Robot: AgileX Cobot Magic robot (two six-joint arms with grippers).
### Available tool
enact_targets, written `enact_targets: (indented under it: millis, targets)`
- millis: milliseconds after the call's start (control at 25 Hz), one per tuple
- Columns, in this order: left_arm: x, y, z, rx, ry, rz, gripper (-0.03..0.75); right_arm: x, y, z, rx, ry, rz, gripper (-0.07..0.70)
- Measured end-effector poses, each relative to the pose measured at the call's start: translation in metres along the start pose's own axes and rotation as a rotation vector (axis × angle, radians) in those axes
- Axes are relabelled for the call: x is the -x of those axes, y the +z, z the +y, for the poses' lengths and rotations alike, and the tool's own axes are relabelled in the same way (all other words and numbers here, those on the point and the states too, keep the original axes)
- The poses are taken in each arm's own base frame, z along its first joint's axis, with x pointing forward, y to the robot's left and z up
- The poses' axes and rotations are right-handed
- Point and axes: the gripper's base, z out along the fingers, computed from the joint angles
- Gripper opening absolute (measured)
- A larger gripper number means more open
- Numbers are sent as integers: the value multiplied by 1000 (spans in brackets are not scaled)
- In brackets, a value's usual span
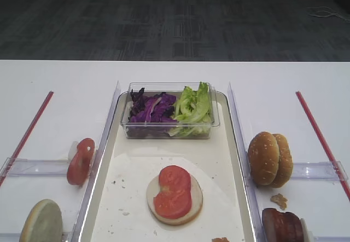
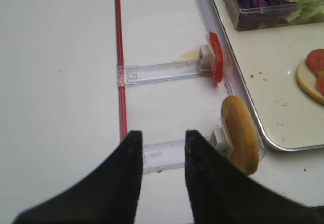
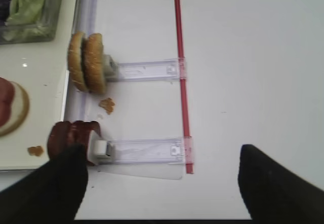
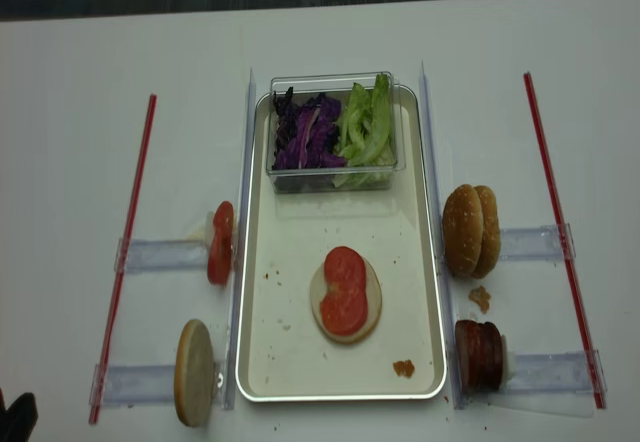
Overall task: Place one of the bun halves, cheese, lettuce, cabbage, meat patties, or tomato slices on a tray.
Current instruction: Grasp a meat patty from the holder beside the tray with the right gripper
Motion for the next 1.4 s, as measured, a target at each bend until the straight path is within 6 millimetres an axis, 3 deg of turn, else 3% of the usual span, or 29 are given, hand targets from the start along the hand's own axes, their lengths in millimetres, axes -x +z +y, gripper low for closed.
enact_targets:
  millis: [200, 680, 880, 1080, 1400]
  targets:
    - [0, 0, 0, 0, 0, 0, 197, 23, 4, 12, 85, 59, 73, 614]
    - [0, 0, 0, 0, 0, 0, 197, 56, 66, 22, 118, 142, 401, 614]
    - [0, 0, 0, 0, 0, 0, 197, 61, 83, 28, 172, 169, 485, 608]
    - [0, 0, 0, 0, 0, 0, 197, 65, 97, 34, 227, 196, 552, 550]
    - [0, 0, 0, 0, 0, 0, 197, 57, 104, 55, 232, 140, 658, 540]
